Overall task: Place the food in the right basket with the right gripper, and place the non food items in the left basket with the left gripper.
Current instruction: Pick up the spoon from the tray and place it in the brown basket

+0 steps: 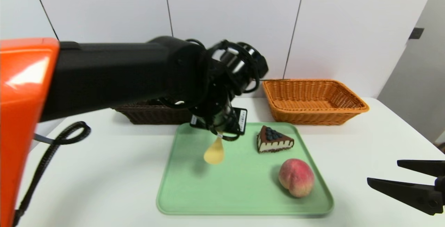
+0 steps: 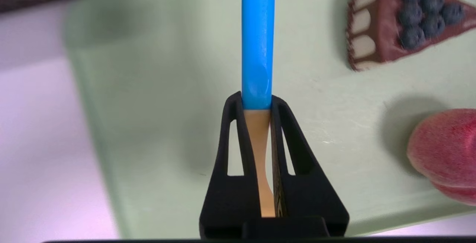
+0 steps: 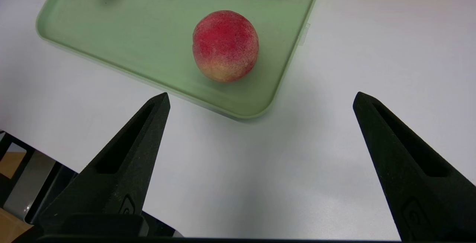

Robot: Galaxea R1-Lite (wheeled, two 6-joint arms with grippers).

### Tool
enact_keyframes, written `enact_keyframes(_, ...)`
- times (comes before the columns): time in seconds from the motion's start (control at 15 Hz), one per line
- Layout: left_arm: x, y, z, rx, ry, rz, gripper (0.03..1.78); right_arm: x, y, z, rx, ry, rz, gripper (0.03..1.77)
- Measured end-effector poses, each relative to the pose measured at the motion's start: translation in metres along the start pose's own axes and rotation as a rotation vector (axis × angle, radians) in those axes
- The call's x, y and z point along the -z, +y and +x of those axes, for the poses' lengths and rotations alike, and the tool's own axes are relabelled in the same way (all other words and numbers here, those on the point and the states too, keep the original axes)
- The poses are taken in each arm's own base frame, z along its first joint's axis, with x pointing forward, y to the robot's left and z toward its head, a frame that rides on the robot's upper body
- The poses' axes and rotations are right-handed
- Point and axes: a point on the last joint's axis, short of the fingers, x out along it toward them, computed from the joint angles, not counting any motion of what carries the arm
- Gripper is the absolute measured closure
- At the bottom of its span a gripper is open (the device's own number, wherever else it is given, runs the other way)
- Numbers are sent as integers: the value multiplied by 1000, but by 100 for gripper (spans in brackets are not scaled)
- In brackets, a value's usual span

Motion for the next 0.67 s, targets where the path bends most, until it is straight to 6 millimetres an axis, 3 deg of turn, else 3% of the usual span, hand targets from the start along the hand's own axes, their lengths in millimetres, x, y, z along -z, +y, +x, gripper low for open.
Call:
enact_keyframes(0.27, -40, 65, -30, -60, -144, 172, 165, 0, 0, 0, 0, 1, 0, 10)
enact_keyframes(0.47, -58, 106, -33, -98, -188, 335, 165, 0, 0, 0, -1, 1, 0, 10)
enact_keyframes(0.67, -69, 134, -29, -123, -207, 520, 165, 1, 0, 1, 0, 5, 1, 10)
